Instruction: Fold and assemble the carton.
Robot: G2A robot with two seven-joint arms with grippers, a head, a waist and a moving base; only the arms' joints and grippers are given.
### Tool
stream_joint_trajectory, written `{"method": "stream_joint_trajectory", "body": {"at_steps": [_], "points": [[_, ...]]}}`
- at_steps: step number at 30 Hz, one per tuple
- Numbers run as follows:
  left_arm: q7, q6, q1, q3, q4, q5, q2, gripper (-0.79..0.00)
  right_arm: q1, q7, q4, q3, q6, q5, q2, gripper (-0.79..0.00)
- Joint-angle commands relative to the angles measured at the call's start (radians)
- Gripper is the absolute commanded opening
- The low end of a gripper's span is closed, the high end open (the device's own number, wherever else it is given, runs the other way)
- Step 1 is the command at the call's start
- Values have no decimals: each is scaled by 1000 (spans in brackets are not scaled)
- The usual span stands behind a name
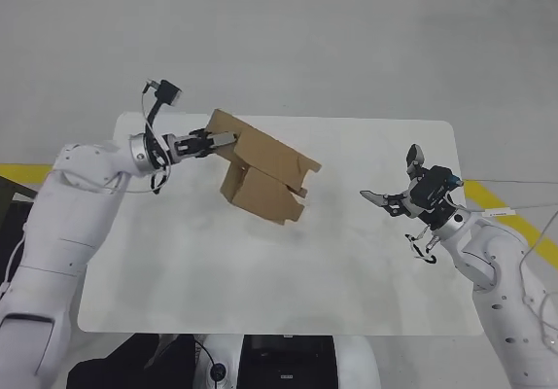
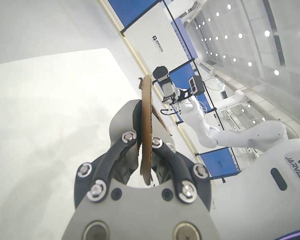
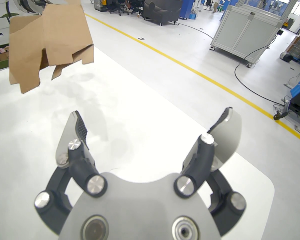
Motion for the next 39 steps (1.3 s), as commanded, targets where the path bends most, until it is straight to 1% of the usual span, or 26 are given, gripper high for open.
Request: {"method": "stream_joint_trajectory", "body": {"at_steps": [1,7,12,39], "points": [[4,17,-9,39,-10,17,-8,-785,0,0,0,0,0,0,0,0],[2,26,-29,117,-25,36,-29,-785,0,0,0,0,0,0,0,0],[-21,29,-41,147,-22,24,-38,-785,0,0,0,0,0,0,0,0],[-21,29,-41,147,-22,24,-38,-785,0,0,0,0,0,0,0,0]]}}
